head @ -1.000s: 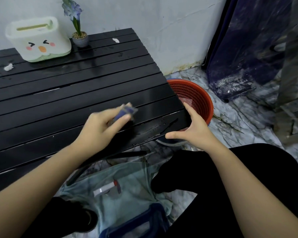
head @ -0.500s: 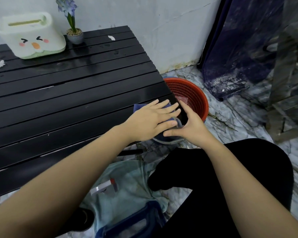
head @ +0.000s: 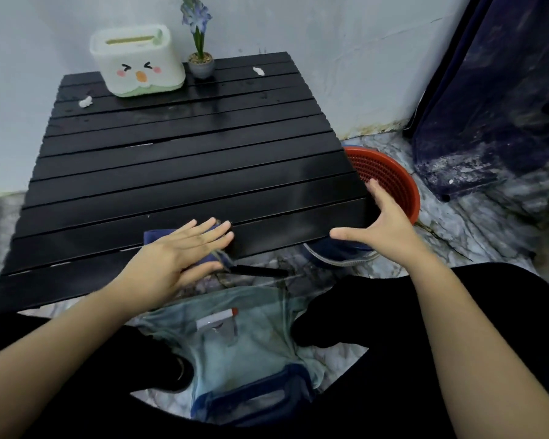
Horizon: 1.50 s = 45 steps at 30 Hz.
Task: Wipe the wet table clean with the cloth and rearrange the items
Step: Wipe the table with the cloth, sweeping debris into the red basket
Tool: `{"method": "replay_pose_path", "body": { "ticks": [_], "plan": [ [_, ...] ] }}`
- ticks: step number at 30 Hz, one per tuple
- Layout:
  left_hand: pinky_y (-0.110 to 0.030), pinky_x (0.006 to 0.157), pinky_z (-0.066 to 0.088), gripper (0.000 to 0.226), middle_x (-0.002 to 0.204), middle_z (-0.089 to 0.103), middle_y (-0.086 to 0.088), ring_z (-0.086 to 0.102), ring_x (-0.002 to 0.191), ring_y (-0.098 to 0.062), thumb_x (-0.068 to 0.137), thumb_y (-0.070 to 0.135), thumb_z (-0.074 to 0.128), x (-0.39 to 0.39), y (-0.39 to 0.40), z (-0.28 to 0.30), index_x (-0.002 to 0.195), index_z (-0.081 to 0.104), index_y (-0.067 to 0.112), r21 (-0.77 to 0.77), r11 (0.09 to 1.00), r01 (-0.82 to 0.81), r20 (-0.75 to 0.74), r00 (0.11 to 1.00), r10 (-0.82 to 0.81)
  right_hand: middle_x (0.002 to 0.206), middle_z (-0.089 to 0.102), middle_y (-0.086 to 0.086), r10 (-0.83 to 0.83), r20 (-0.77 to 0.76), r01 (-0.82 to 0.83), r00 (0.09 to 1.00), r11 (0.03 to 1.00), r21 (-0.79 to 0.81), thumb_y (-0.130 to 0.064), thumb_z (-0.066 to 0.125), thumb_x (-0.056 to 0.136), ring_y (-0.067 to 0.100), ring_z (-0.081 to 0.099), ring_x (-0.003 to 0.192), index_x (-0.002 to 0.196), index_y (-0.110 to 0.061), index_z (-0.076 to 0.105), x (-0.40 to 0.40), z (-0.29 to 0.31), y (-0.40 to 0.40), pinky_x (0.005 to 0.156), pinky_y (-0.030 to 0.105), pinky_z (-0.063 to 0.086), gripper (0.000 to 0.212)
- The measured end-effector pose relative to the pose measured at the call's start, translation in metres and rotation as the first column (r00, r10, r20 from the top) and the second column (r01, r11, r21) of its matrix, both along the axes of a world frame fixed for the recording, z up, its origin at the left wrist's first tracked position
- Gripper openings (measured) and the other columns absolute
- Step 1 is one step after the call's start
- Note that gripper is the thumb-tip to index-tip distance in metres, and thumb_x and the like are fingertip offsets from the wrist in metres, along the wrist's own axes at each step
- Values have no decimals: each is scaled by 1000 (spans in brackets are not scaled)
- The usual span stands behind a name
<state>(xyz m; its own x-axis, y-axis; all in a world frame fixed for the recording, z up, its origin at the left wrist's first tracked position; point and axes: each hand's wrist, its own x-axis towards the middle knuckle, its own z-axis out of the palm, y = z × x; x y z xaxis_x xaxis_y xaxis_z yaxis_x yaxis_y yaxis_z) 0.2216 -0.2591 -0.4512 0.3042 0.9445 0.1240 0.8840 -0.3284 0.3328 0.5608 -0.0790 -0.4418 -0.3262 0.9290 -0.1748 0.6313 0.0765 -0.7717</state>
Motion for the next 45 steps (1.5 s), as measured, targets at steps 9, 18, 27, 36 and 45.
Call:
{"method": "replay_pose_path", "body": {
  "ticks": [9, 18, 27, 36, 45],
  "plan": [
    [-34, 118, 29, 47, 150, 44, 8, 31, 144, -12, 99, 48, 40, 50, 47, 26, 142, 49, 29, 32, 871, -491, 375, 813, 445, 168, 10, -4, 248, 275, -320, 929, 911, 260, -55, 38, 101, 7, 1, 153, 159, -18, 16, -57, 1, -20, 122, 45, -17, 73],
    [-44, 120, 12, 58, 160, 27, 0, 19, 148, -32, 99, 58, 25, 62, 66, -5, 150, 35, 32, -15, 863, -504, -94, 860, 501, 168, -3, -1, 188, 525, -362, 830, 897, 252, -62, 20, 100, 11, -9, 154, 160, -16, 8, -78, -8, -16, 120, 49, -16, 77],
    [-56, 115, 18, 46, 153, 40, -12, 28, 139, -45, 102, 40, 41, -86, -49, -19, 141, 50, 18, 7, 449, -893, -67, 448, 892, 168, -6, 0, 189, 572, -395, 798, 881, 260, -65, 16, 98, 11, -12, 153, 160, -15, 4, -77, -9, -17, 121, 51, -11, 80],
    [-49, 97, 39, 45, 134, 50, -23, 48, 112, -41, 96, 34, 34, -64, -20, -17, 107, 63, 1, 84, 270, -959, -1, 271, 963, 168, -4, 3, 152, 619, -402, 771, 870, 286, -62, 10, 98, 15, -9, 154, 160, -12, 5, -79, -10, -19, 121, 53, -8, 80],
    [-41, 111, 32, 47, 144, 51, -15, 48, 130, -33, 98, 35, 43, 68, 60, -13, 130, 61, 5, 106, 750, -653, 85, 757, 648, 168, -2, 3, 159, 601, -399, 783, 870, 291, -58, 13, 100, 14, -8, 154, 160, -12, 6, -77, -12, -19, 121, 51, -8, 76]
  ]
}}
